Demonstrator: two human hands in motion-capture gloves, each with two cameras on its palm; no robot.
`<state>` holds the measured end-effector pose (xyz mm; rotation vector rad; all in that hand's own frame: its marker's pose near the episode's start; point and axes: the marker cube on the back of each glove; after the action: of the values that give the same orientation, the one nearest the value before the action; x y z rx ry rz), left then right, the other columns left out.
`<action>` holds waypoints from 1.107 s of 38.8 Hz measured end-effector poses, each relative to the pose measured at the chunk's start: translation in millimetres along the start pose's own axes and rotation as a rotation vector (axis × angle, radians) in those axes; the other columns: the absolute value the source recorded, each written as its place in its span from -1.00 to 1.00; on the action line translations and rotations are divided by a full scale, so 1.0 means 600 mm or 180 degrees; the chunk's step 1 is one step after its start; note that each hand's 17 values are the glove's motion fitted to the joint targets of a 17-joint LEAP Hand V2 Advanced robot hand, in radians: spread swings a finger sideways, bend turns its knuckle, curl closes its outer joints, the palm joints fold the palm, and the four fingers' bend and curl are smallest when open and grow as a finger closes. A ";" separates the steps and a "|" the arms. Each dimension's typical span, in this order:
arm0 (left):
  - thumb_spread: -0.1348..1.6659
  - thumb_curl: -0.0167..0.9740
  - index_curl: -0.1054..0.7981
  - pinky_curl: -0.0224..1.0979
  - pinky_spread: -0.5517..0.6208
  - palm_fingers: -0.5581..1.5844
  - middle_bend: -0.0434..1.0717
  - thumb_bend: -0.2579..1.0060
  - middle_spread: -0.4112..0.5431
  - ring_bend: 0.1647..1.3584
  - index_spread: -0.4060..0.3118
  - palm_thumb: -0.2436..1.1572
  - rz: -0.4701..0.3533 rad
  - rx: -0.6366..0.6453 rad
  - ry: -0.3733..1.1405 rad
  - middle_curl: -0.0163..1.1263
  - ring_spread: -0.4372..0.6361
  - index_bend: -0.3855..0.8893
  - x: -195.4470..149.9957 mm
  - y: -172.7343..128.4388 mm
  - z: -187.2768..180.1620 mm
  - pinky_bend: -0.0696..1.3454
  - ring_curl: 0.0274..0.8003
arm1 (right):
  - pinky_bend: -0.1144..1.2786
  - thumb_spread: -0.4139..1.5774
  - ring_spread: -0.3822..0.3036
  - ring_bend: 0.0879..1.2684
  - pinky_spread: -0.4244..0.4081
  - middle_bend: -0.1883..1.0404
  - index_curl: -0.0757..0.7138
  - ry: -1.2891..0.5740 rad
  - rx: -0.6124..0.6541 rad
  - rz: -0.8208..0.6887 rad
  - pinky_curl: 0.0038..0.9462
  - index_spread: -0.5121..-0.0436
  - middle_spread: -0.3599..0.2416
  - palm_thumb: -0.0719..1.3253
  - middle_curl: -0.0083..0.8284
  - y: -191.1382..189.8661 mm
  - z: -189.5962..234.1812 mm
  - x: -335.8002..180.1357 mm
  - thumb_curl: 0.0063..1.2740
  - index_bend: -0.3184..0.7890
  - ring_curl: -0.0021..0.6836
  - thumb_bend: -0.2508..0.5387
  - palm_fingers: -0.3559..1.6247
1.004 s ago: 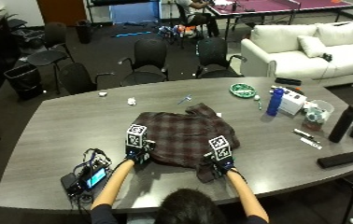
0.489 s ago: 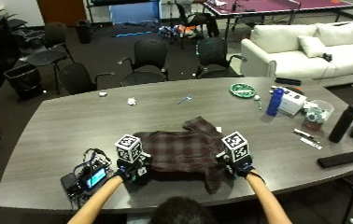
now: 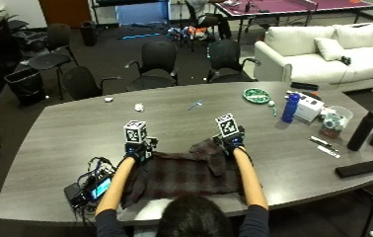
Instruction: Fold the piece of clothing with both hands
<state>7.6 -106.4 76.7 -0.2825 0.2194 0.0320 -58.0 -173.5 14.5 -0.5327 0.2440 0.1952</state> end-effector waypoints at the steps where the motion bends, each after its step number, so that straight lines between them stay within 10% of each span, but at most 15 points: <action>1: 0.36 0.31 0.29 -0.20 -0.53 0.61 -0.13 -0.62 -0.77 -0.26 -0.53 0.49 -0.0085 -0.0047 -0.0108 0.07 -0.80 -0.23 -0.003 -0.022 0.014 -0.46 0.21 | 0.04 0.32 -0.63 -0.07 -0.87 -0.14 0.16 -0.0005 0.0079 0.0024 -0.19 0.02 -0.57 0.54 0.26 -0.026 0.006 -0.010 -0.18 -0.14 0.35 -0.41 0.62; 7: 0.44 0.14 0.20 -0.18 -0.53 0.51 -0.15 -0.67 -0.77 -0.32 -0.49 0.34 -0.0452 0.0270 -0.1261 0.05 -0.80 -0.27 -0.023 -0.116 0.056 -0.44 0.16 | -0.03 0.35 -0.64 -0.11 -0.86 -0.16 0.17 -0.0058 0.0560 0.0098 -0.21 0.01 -0.57 0.55 0.25 -0.101 0.039 -0.048 -0.18 -0.16 0.35 -0.40 0.54; 12: 0.48 0.00 0.13 -0.17 -0.50 0.42 -0.29 -0.67 -0.72 -0.40 -0.46 0.19 -0.0355 0.0381 -0.0846 0.02 -0.78 -0.25 -0.002 -0.094 0.049 -0.44 0.13 | 0.01 0.44 -0.63 -0.18 -0.79 -0.33 0.07 -0.0145 0.1126 0.0249 -0.20 -0.02 -0.52 0.47 0.18 -0.081 0.039 -0.025 -0.22 -0.28 0.32 -0.45 0.38; 20: 0.56 -0.16 0.11 -0.17 -0.40 0.29 -0.53 -0.65 -0.57 -0.54 -0.38 0.02 0.0068 0.0395 -0.0119 -0.06 -0.59 -0.15 0.066 0.000 0.090 -0.48 0.06 | -0.02 0.60 -0.45 -0.32 -0.54 -0.37 -0.04 -0.0772 0.0114 0.0577 -0.20 0.13 -0.32 0.08 0.16 -0.004 0.128 0.031 -0.36 -0.29 0.26 -0.56 0.32; 31: 0.59 -0.34 0.21 -0.20 0.15 -0.17 -0.83 -0.67 -0.08 -0.61 -0.23 -0.27 -0.0151 0.0017 0.0191 -0.27 -0.02 -0.04 0.057 0.032 0.251 -0.61 0.02 | 0.08 0.67 0.01 -0.29 0.09 -0.41 -0.27 -0.1542 -0.0319 0.0735 -0.18 0.38 0.17 -0.26 0.06 -0.012 0.281 0.049 -0.47 -0.42 0.23 -0.46 -0.02; 43: 0.53 -0.46 0.17 -0.28 0.60 -0.40 -0.69 -0.66 0.21 -0.59 -0.11 -0.59 -0.0092 -0.0132 0.0321 -0.45 0.48 -0.10 0.038 0.016 0.292 -0.58 -0.12 | 0.28 0.67 -0.32 0.00 -0.40 -0.19 -0.56 -0.1625 0.0142 0.0468 -0.17 0.42 -0.04 -0.04 0.13 -0.034 0.277 0.000 -0.42 -0.45 0.28 -0.27 0.35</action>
<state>65.9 -47.9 233.0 -0.3289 0.3149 -0.0065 -23.6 -103.7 162.7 -0.4048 -0.2103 0.4588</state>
